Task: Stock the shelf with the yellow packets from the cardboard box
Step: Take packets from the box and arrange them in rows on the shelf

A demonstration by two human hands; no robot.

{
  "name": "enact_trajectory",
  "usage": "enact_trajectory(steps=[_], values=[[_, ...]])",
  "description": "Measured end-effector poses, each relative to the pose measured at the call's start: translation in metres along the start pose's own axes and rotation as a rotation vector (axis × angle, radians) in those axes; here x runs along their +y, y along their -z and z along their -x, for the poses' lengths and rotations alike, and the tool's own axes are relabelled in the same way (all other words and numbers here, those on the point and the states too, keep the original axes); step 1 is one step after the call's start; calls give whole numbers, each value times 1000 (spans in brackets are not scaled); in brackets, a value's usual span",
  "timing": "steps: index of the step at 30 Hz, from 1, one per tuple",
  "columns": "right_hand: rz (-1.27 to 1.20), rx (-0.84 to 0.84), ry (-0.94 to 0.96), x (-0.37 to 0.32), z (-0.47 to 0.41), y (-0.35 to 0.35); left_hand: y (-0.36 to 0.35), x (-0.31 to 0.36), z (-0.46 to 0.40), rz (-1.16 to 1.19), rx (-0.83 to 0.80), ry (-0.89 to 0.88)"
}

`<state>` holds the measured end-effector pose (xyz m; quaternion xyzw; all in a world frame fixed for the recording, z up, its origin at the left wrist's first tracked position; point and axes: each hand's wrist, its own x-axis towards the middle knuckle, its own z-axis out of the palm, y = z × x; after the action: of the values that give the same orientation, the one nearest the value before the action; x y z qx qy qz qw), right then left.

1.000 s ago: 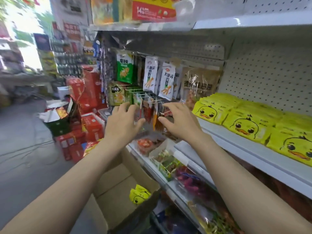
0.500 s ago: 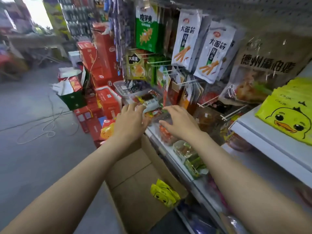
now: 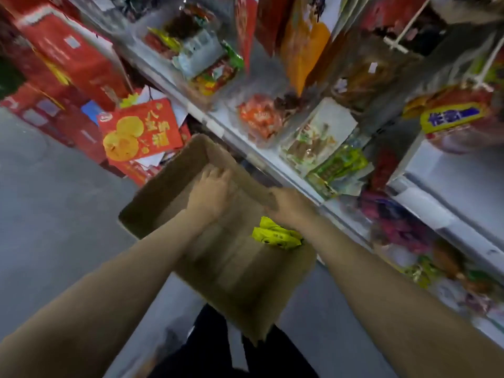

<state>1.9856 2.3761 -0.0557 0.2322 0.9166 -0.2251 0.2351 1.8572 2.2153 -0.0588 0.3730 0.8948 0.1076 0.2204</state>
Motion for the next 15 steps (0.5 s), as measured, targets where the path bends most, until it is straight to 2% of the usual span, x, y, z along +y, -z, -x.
enact_trajectory(steps=[3, 7, 12, 15], values=[[-22, -138, -77, 32, -12, -48, -63, -16, -9, 109, -177, -9], [-33, -160, -190, 66, -30, -104, -138, -17, -14, 288, -350, 19], [-145, -159, -263, 87, -56, -148, -210, -1, -21, 416, -440, 44], [-156, -158, -321, 100, -64, -164, -232, 10, -28, 468, -363, 85]])
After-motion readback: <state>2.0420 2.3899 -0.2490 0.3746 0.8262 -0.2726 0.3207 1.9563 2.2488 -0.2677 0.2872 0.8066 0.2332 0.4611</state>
